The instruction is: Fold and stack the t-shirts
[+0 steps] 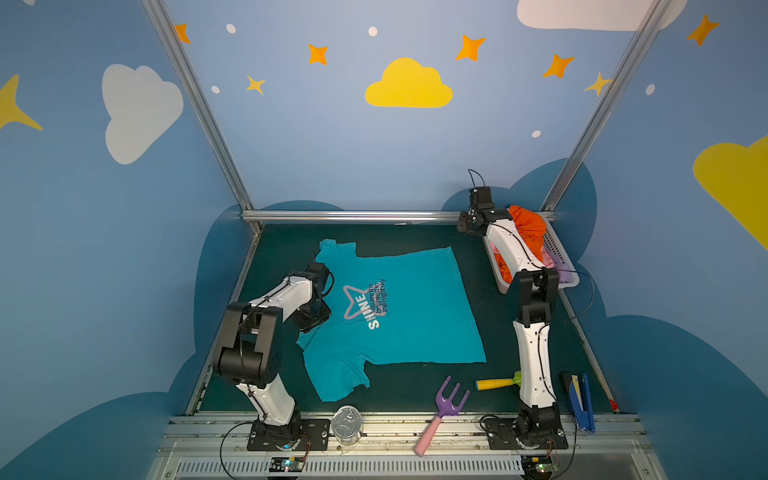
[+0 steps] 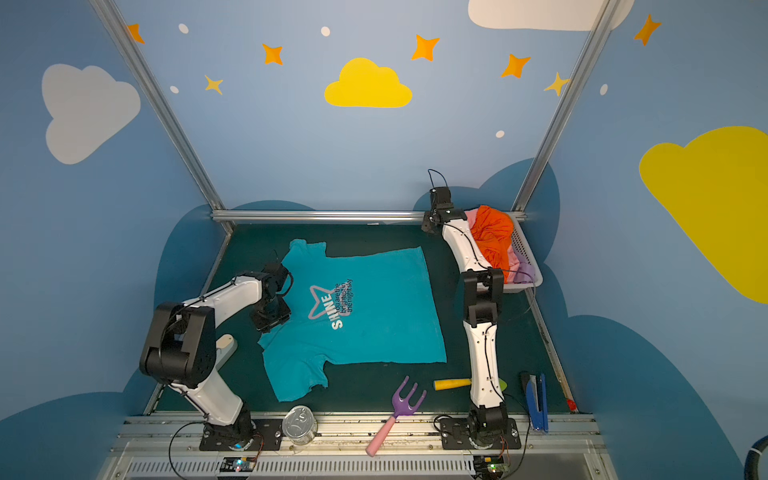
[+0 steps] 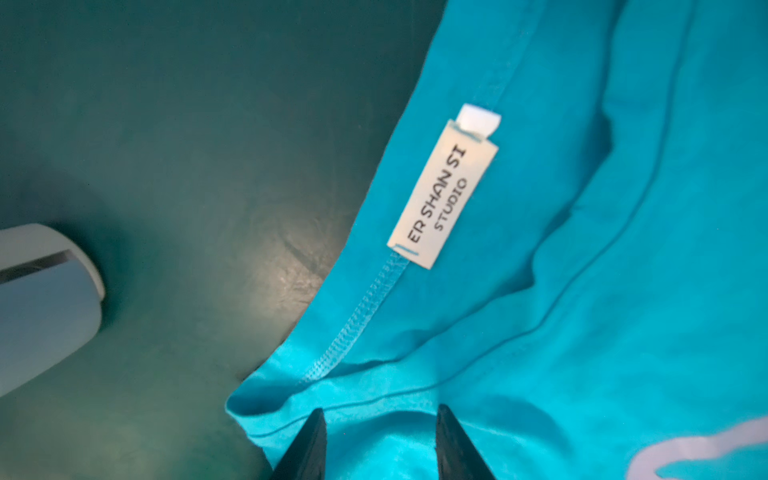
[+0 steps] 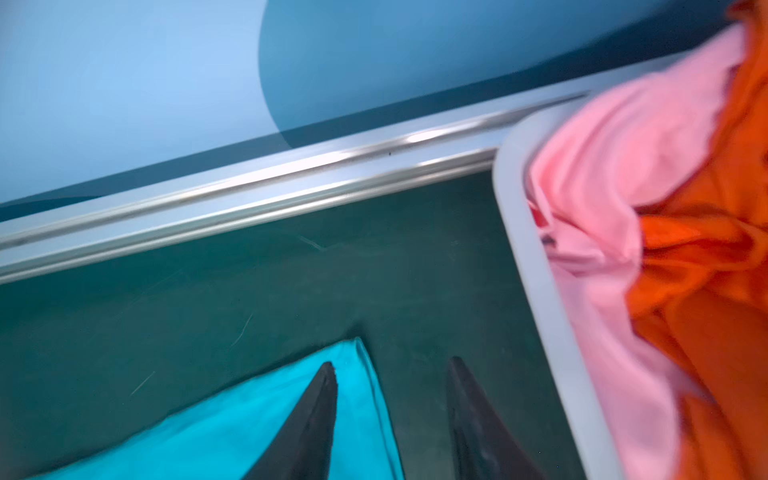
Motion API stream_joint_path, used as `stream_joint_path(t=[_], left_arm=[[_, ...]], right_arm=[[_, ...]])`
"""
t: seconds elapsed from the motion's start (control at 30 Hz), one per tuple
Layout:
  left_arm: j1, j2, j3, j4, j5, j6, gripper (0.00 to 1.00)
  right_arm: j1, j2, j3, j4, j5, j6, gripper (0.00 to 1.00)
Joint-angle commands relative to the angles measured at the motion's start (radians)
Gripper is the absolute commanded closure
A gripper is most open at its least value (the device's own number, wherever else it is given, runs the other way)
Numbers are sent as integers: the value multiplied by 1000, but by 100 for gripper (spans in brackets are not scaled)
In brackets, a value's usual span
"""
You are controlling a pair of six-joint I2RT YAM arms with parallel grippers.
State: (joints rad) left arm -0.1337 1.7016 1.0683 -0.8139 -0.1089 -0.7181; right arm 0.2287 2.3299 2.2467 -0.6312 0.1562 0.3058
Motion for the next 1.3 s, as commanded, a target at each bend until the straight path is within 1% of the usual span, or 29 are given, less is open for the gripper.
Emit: stream_joint_path(t=[0.0, 0.07, 0.13, 0.23, 0.37, 0.4, 0.47, 0.57, 0.63, 0.7, 0.73, 0.77, 0.87, 0.97, 1.1, 1.27], left_arm=[[-4, -43, 5, -36, -9, 8, 56], [-4, -62, 39, -57, -23, 26, 57], [-5, -75, 88, -79, -57, 44, 56], [-1, -67, 195, -111, -94, 54, 51], [0, -2, 357, -109, -130, 55, 43], [1, 19, 394, -104, -139, 58, 40], [7, 93, 487, -108, -162, 64, 35], [25, 223, 638, -126, -144, 94, 31], [33, 308, 723, -127, -130, 108, 28], [40, 390, 792, -119, -110, 119, 27], [45, 433, 826, -114, -96, 126, 26], [51, 474, 859, -116, -83, 127, 26], [68, 572, 933, -111, -43, 139, 26], [81, 640, 987, -110, -22, 163, 26], [90, 685, 1006, -77, -1, 205, 23], [102, 739, 1017, -48, 13, 224, 23]], right_arm=[[63, -222, -220, 193, -50, -69, 57], [84, -321, -367, 285, -47, -101, 57], [97, -379, -447, 329, -49, -117, 56], [103, -404, -474, 318, -61, -122, 58], [109, -378, -459, 277, -94, -156, 58], [110, -366, -449, 265, -91, -161, 56], [109, -330, -420, 243, -81, -162, 47], [106, -252, -356, 209, -52, -171, 40], [101, -198, -315, 186, -51, -177, 37], [95, -144, -269, 161, -77, -168, 35], [91, -115, -242, 145, -94, -161, 18], [87, -85, -213, 126, -111, -149, 16], [76, -14, -142, 92, -147, -117, 17], [67, 56, -62, 47, -162, -86, 17], [50, 151, 54, -37, -159, -48, 17], [33, 210, 106, -69, -143, -21, 17]])
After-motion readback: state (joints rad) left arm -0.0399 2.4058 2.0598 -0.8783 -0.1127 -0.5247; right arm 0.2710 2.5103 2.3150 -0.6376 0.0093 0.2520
